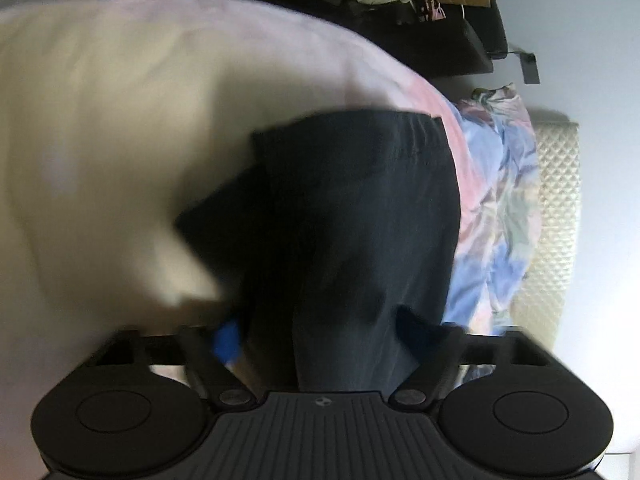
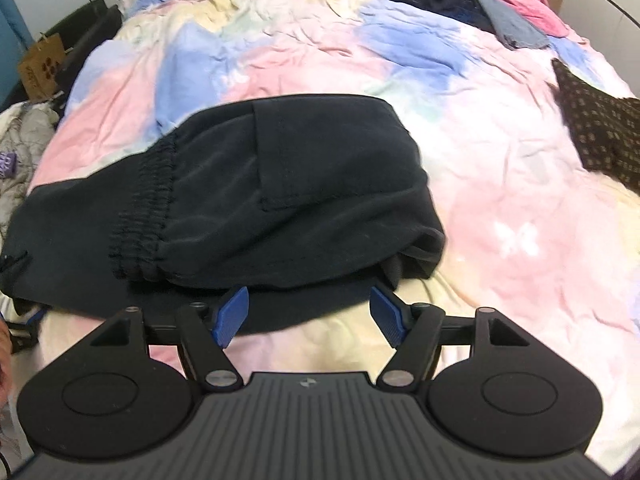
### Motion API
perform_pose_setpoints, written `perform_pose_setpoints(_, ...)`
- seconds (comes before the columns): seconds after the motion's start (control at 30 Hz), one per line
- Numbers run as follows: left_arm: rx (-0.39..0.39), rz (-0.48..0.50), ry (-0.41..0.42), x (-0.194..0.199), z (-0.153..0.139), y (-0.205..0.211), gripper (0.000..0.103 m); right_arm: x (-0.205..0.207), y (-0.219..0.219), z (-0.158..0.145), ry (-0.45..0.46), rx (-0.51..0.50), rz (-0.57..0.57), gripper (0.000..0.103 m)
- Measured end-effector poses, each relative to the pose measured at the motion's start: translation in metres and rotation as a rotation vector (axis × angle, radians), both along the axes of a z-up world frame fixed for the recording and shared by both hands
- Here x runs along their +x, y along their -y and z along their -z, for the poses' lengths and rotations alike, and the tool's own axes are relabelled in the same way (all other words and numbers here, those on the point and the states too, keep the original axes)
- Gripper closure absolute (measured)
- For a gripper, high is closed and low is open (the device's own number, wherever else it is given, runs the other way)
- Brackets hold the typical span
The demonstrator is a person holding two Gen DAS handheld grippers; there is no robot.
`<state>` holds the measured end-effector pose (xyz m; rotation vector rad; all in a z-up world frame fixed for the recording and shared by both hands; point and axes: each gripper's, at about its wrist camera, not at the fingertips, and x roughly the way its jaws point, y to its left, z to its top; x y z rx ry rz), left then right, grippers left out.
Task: Fold clothes
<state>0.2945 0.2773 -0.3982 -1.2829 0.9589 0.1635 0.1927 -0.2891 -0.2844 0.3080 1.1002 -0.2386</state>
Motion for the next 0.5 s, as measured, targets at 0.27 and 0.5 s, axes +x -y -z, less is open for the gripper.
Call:
perform_pose_setpoints(0.27, 0.21, 0.1, 0.056, 0.024, -0.028, 0.008, 0.089, -0.009, 0.0, -0.016, 0.02, -0.027, -0.002, 0.031)
perform_pose_setpoints(0.5, 0.472, 0.267, 0.286, 0.031, -0.113, 0.065, 0.092, -0.02, 0.002, -0.018, 0.055, 0.018, -0.011, 0.031)
